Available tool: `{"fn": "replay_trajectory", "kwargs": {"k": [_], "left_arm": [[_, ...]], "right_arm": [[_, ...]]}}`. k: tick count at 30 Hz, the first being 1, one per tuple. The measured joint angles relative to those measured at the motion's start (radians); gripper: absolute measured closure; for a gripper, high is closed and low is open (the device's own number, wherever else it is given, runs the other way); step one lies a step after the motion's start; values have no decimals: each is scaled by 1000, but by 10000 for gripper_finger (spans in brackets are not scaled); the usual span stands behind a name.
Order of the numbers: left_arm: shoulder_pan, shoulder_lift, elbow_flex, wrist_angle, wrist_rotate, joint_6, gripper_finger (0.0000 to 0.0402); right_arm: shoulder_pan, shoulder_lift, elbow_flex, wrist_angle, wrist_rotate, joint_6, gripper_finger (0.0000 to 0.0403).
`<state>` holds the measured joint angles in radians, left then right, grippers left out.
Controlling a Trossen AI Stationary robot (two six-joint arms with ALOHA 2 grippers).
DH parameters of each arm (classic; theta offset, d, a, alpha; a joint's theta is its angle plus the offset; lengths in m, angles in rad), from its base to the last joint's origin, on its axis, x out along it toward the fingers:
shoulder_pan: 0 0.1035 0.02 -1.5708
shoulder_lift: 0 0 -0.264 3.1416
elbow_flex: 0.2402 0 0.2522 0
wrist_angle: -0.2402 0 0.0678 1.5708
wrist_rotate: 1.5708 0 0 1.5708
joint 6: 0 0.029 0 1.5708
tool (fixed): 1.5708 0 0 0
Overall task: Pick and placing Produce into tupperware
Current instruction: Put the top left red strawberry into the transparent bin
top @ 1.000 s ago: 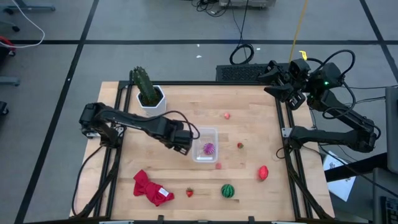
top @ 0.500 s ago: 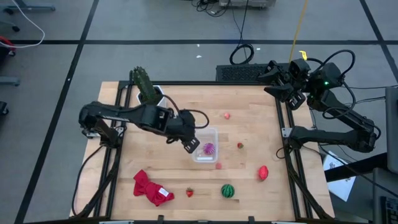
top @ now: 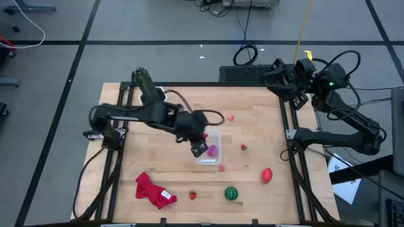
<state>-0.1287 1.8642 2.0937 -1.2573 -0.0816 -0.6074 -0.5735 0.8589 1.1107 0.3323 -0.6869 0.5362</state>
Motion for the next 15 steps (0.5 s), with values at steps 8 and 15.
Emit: {"fn": "replay_trajectory", "kwargs": {"k": [8,15], "left_arm": [[34,202,155,-213,2,98,231],[40,304,157,-189,7,154,231]], "right_arm": [[-35,0,0,0,8,1,193],[-55,0,0,0,9,1,193]]}}
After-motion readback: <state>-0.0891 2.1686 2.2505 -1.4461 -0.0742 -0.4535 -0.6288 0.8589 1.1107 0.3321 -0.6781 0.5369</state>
